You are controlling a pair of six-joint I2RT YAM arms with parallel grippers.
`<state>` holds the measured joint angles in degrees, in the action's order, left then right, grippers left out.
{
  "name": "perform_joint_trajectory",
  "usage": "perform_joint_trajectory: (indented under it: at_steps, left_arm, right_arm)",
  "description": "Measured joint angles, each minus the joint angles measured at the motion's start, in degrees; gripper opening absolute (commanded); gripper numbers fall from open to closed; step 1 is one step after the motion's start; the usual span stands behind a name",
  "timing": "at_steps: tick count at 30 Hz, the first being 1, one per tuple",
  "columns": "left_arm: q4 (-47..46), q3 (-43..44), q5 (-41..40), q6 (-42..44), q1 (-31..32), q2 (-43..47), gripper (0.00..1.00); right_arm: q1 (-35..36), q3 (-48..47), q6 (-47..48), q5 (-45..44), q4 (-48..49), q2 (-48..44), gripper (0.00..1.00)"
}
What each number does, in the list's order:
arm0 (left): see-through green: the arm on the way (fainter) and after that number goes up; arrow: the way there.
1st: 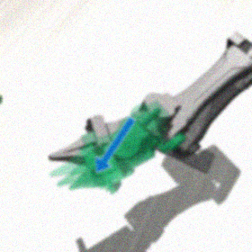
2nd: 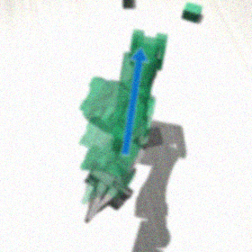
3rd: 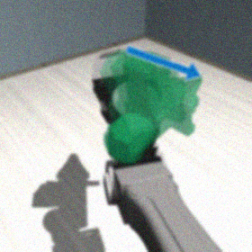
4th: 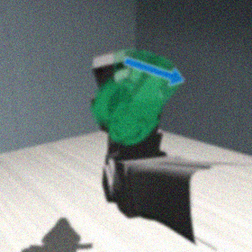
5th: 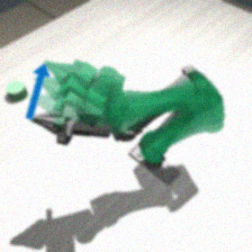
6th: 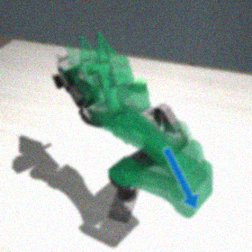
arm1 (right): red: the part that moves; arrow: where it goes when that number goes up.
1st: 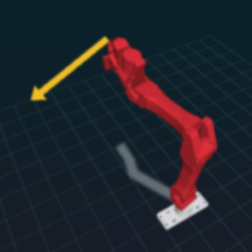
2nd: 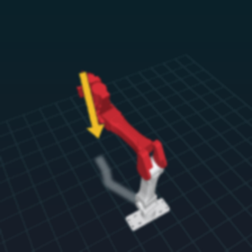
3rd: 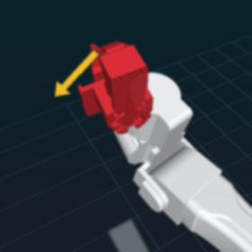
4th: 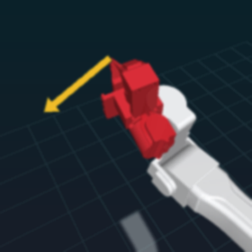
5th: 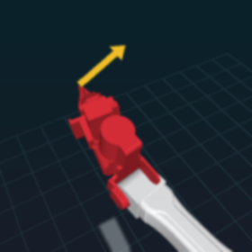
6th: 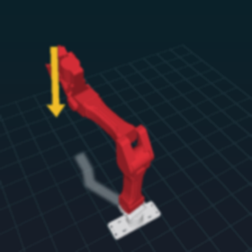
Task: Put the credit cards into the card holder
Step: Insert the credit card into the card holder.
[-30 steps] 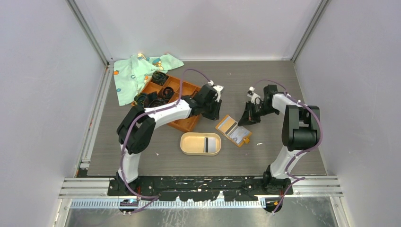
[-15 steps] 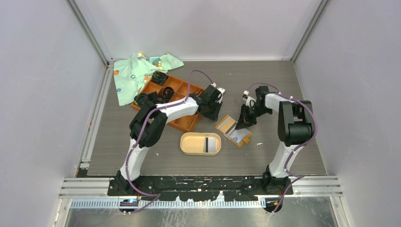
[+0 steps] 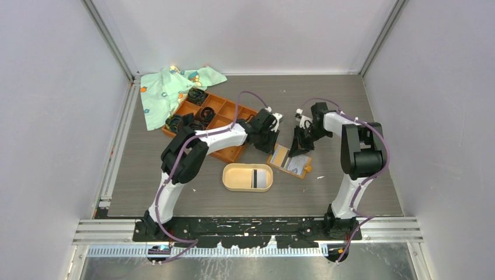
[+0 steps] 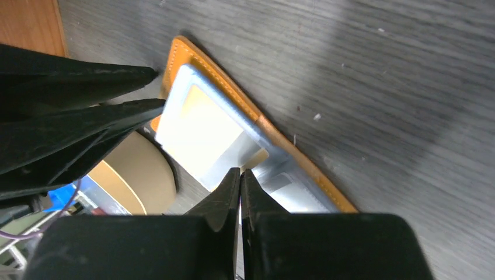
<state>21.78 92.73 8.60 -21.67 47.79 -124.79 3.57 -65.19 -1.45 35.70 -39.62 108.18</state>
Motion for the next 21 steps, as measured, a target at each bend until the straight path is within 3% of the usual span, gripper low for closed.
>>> perform_joint_trajectory:
  at_steps: [5, 7, 11, 13, 16, 21]
  left_arm:
    - [-1.75, -2.23, 0.87, -1.81, 1.07, 1.09, 0.24]
    - [-1.81, -2.51, 1.40, -2.29, 1.62, 1.29, 0.24]
    - [-1.79, -2.51, 2.01, -3.50, 3.61, 1.29, 0.25]
    - [-1.99, -2.62, 1.88, -3.91, 4.72, 1.36, 0.26]
    - [-4.42, -6.75, 0.39, -5.05, 6.05, 3.91, 0.27]
    - [-8.02, -16.72, -2.01, -6.16, 6.60, 14.21, 0.32]
  right_arm:
    - [-0.35, 0.28, 5.57, -1.86, -1.55, -8.26, 0.13]
    - [-0.44, 1.16, 7.74, -2.49, -0.98, -15.45, 0.29]
    - [-0.92, 5.88, 12.63, -2.25, 3.76, -34.84, 0.75]
    - [-1.97, 9.18, 14.84, 0.37, 6.56, -42.05, 0.87]
    - [-4.42, 14.73, 17.42, 7.26, 9.25, -46.82, 0.87]
    - [-6.08, 15.04, 17.03, 10.29, 6.69, -35.98, 0.58]
